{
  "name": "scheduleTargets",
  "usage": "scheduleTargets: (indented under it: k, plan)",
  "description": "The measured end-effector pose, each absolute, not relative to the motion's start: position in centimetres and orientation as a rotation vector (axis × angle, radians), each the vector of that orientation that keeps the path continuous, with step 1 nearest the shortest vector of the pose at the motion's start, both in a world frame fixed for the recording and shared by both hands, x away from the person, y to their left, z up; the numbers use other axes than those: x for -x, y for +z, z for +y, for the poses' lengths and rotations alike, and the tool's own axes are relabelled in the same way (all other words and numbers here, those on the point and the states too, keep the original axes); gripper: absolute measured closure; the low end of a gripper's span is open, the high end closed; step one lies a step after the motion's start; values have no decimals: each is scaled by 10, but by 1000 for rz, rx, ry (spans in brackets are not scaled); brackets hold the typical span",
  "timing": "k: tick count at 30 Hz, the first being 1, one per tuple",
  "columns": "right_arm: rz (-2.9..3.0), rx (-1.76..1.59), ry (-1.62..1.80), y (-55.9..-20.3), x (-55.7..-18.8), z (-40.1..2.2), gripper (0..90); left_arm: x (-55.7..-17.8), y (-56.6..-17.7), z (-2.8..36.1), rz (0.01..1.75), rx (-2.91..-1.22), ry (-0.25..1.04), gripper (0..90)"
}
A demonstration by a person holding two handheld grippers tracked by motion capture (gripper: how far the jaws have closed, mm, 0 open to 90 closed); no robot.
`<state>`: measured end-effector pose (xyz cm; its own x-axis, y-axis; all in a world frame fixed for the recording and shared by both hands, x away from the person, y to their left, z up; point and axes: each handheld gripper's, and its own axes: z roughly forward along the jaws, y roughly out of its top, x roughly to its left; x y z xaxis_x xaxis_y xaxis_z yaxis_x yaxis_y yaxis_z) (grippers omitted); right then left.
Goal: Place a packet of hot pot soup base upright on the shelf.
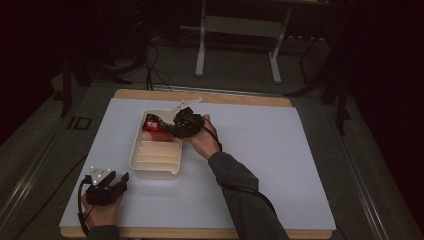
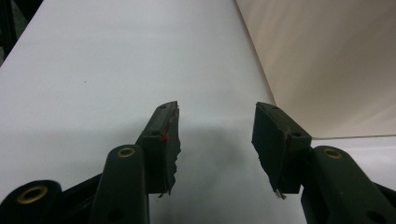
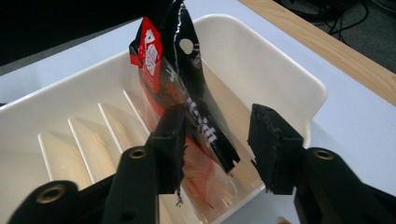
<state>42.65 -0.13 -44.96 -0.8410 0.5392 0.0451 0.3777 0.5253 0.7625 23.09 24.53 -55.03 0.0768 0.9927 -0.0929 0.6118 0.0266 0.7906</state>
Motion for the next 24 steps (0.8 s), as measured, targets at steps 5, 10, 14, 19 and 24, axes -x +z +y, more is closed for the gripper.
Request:
scheduleTargets:
  k: [5,10,14,19,24]
  plan:
    - [2558,-774,1231,-445,-425,-7,512,-231,-550,245,1613,-1664,702,510]
    - [2554,-739,1240,-433,-421,-15,470,-231,-550,245,1615,-1662,704,510]
    - [2560,-695,1211,-423,-416,-21,447,-231,-550,245,1615,-1662,705,510]
    - [2554,-682,1202,-416,-414,-30,437,-231,-550,245,1616,-1665,706,511]
    - [2556,-665,1153,-412,-410,-41,427,-231,-550,244,1614,-1671,708,523]
